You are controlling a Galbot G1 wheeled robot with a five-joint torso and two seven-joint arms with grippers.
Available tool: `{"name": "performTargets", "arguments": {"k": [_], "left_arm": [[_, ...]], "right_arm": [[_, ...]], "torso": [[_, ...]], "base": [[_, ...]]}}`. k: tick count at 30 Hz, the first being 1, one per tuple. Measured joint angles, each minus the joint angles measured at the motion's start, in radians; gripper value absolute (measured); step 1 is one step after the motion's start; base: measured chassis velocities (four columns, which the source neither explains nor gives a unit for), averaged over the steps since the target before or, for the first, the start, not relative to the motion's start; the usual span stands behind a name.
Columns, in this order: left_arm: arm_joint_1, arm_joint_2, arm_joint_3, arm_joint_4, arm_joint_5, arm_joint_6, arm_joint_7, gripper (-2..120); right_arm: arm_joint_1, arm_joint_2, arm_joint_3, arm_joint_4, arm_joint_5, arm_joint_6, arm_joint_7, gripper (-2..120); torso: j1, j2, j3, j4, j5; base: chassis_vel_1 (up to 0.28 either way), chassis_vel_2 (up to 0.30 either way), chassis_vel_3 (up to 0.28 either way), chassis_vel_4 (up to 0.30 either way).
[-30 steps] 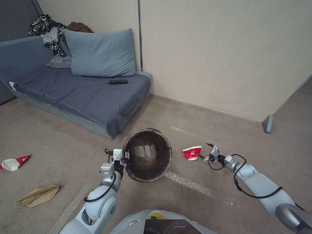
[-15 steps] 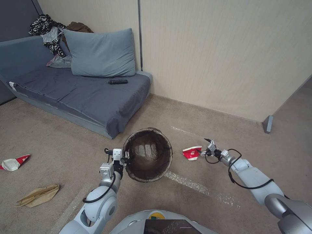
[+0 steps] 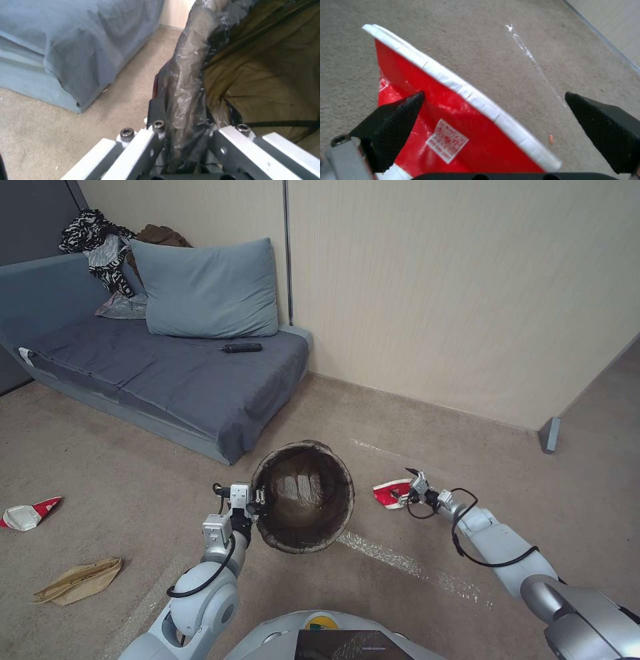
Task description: Pick up the trash bin, then pick up the garbage from the floor and place it into the trash bin.
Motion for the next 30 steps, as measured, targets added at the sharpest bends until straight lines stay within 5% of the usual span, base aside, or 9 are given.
{"name": "performTargets", "arguments": {"k": [19, 30], "left_arm": [[0.003, 0.007, -0.001, -0.018, -0.01, -0.001, -0.002, 2], [-0.003, 0.016, -0.001, -0.02, -0.021, -0.002, -0.004, 2]], "right_arm": [[0.03, 0.063, 0.039, -0.101, -0.032, 0.007, -0.021, 100], [0.022, 0.088, 0.05, -0.107, -0.032, 0.006, -0.03, 64]], "torso": [[0.0, 0.0, 0.0, 0.0, 0.0], [0.0, 0.0, 0.0, 0.0001, 0.0]], "base": [[0.0, 0.0, 0.0, 0.0], [0.0, 0.0, 0.0, 0.0]]}}
